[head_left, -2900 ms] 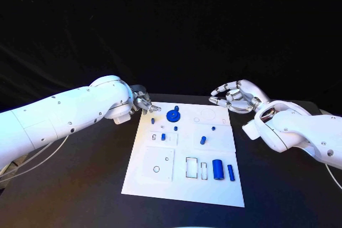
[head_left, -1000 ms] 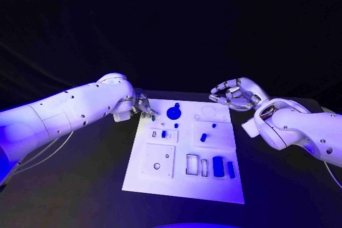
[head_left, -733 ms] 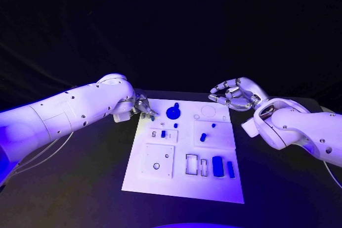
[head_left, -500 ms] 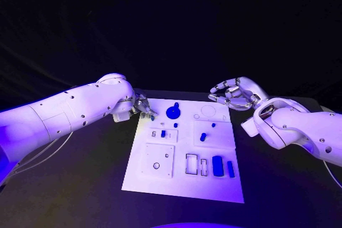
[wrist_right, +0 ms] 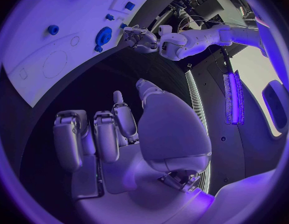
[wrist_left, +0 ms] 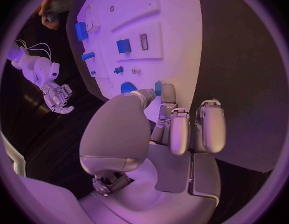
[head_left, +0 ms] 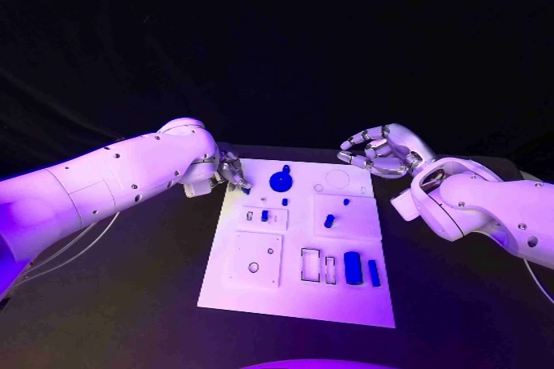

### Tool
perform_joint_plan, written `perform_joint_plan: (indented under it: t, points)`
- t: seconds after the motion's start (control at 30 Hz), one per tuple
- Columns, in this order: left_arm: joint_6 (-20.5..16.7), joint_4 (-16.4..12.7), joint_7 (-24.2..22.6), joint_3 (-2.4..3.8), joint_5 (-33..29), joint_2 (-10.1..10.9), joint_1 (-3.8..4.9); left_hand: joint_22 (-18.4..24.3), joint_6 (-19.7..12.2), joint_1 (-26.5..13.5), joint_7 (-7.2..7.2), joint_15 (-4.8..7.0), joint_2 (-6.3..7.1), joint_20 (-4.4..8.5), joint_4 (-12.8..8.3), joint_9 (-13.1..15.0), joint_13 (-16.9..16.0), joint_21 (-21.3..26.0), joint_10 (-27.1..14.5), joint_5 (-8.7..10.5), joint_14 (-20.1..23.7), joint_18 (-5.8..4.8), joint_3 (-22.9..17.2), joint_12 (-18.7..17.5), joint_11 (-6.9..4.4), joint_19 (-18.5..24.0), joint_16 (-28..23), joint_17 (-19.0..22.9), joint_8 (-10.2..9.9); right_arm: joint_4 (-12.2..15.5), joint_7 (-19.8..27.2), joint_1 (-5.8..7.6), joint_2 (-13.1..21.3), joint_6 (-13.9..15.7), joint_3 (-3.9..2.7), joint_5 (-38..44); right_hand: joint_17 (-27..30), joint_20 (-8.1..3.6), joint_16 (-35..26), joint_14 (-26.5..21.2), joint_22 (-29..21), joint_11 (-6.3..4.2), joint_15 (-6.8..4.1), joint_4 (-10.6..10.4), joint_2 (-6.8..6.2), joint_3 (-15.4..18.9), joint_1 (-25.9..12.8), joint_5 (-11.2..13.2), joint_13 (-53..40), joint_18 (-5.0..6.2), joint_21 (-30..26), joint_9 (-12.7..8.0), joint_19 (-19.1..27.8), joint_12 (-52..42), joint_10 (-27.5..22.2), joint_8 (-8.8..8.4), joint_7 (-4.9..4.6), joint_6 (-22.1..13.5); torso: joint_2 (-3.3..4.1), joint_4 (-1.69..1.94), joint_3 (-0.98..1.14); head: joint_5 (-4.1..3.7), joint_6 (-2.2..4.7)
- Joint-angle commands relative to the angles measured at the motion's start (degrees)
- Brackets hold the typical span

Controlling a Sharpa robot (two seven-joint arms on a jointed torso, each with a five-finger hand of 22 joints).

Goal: Assemble the parts on the task board

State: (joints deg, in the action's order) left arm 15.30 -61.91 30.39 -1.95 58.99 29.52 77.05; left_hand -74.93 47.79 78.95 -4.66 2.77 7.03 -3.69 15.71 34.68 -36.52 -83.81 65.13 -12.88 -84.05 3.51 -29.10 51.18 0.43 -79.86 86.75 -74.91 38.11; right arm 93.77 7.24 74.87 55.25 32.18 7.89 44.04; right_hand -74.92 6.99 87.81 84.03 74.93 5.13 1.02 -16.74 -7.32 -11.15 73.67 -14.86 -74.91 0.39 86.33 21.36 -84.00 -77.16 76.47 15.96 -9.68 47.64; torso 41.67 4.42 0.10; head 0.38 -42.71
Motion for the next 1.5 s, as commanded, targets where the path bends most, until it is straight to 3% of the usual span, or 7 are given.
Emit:
perform_joint_plan:
  t: [0.03,0.37,0.53,0.8,1.1,1.5]
  points:
    - [0.0,-0.1,-0.8,0.01,-1.3,-0.1,0.00,-2.4,-0.3,0.9,-0.03,0.16,-0.15,0.31,-3.4,0.9,0.1,-0.2,0.1,-0.16,-4.5,-0.37,-4.1,-0.3,-0.03,-0.1,0.3,-9.8,0.4,0.1,0.5,-0.04,0.0,-0.5,0.00,0.5,-7.9,-0.22,-0.3,4.3,12.1,-0.29,-0.36,0.1,0.15,0.1,-0.5,-0.4,-0.4,0.77,-0.2,-0.1,-3.2,0.2,0.0,0.22,0.11,0.1,0.01,0.02,0.01,0.13,0.00]
    - [-1.8,-1.4,-1.0,0.02,-2.7,1.0,-0.10,-2.5,-0.5,0.4,-0.13,0.15,1.31,0.25,-4.6,1.4,-0.6,-0.3,1.1,-0.17,-4.4,-0.38,-8.2,0.6,-0.02,-0.1,0.2,-9.5,1.6,0.1,0.6,-0.04,0.0,-0.5,0.00,0.5,-7.9,-0.22,-0.3,4.3,12.1,-0.29,-0.36,0.1,0.15,0.1,-0.5,-0.4,-0.4,0.77,-0.2,-0.1,-3.2,0.2,0.0,0.22,0.11,0.1,0.00,0.02,0.02,0.40,0.09]
    - [-3.8,-4.9,-1.3,0.04,-4.1,3.2,-0.17,-2.7,-0.3,0.0,-0.07,0.23,2.01,0.29,-5.3,1.6,-1.5,-0.4,1.9,-0.28,-4.3,-0.42,-9.8,1.4,-0.09,-0.3,0.0,-9.2,2.0,0.1,0.6,-0.04,0.1,-0.5,0.00,0.5,-7.9,-0.23,-0.4,4.3,12.1,-0.29,-0.37,0.1,0.19,0.1,-0.5,-0.4,-0.4,0.79,-0.3,-0.1,-3.2,0.1,0.0,0.24,0.11,0.1,-0.10,0.02,0.05,0.48,0.06]
    - [-8.7,-13.4,-2.3,0.07,-4.0,8.5,-0.31,-3.6,0.3,-1.3,0.09,0.49,3.84,0.53,-6.7,1.9,-3.3,-0.9,3.6,-0.43,-4.3,-0.61,-14.2,3.3,-0.34,-1.0,0.0,-9.2,3.0,0.1,0.6,-0.04,0.3,-0.5,0.00,0.5,-7.8,-0.23,-0.4,4.3,12.1,-0.29,-0.37,0.1,0.21,0.1,-0.6,-0.4,-0.4,0.79,-0.3,-0.1,-3.2,0.1,0.0,0.25,0.11,0.1,-0.12,0.18,0.00,0.51,-0.04]
    - [-10.6,-19.7,-2.4,0.04,-0.3,12.2,-2.11,-4.2,0.8,-2.3,0.27,0.66,5.01,0.70,-7.6,1.9,-4.9,-1.1,4.8,-0.61,-4.3,-0.72,-16.6,4.7,-0.53,-1.4,0.0,-9.0,3.5,0.0,0.7,-0.14,0.4,-0.5,0.00,0.5,-7.8,-0.23,-0.4,4.3,12.1,-0.29,-0.37,0.1,0.21,0.1,-0.6,-0.4,-0.4,0.79,-0.3,-0.1,-3.2,0.1,0.0,0.25,0.11,0.1,-0.12,0.18,-0.11,0.60,-0.26]
    - [-9.9,-21.8,-1.9,-0.04,2.8,12.6,-3.79,-4.3,1.2,-2.9,0.39,0.78,5.72,0.81,-8.2,1.9,-5.9,-1.2,5.6,-0.74,-4.4,-0.74,-17.8,5.7,-0.67,-1.4,0.0,-9.1,3.8,0.0,0.7,-0.45,0.5,-0.5,0.00,0.5,-7.8,-0.24,-0.4,4.2,12.1,-0.30,-0.38,0.1,0.30,0.2,-0.7,-0.5,-0.4,0.80,-0.4,-0.1,-3.2,0.2,0.0,0.29,0.12,0.2,0.00,-0.04,-0.10,1.02,-0.38]
